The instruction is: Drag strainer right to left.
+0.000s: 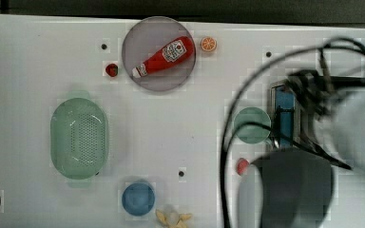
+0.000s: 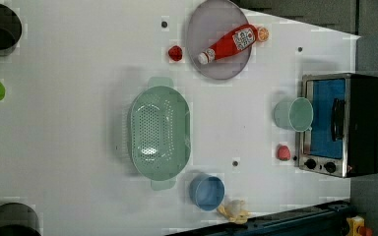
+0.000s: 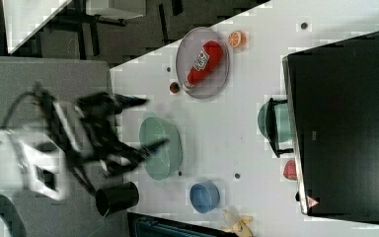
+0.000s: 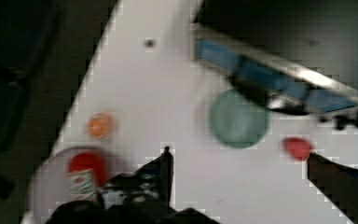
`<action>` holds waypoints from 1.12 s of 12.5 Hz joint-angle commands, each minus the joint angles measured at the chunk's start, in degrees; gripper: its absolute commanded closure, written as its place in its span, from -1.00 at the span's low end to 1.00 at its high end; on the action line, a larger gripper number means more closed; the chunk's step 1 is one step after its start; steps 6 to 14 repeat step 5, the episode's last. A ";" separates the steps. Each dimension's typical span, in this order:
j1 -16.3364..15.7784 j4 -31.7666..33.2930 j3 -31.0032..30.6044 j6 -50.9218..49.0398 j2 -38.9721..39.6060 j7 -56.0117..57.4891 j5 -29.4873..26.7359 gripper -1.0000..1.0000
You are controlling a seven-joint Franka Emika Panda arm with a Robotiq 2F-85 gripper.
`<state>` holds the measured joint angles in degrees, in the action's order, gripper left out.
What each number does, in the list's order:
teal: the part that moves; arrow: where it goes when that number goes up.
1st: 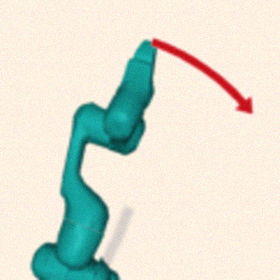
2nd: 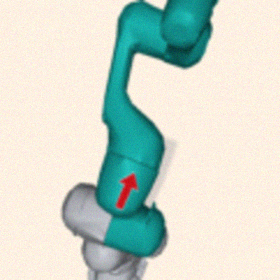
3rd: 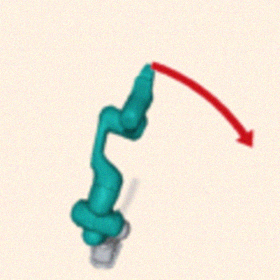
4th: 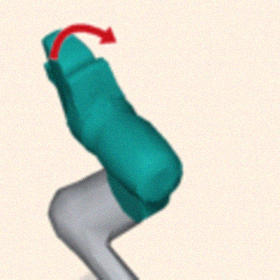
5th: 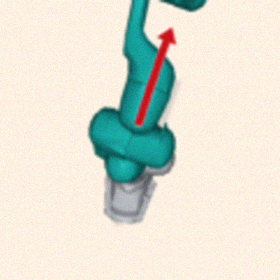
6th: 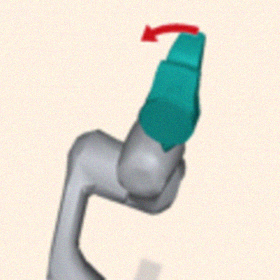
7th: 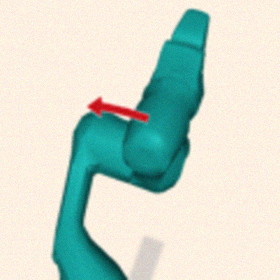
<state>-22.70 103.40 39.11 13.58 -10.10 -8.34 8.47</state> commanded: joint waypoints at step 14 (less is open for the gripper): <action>-7.71 2.70 -10.95 -1.54 3.91 7.02 -1.41 -1.00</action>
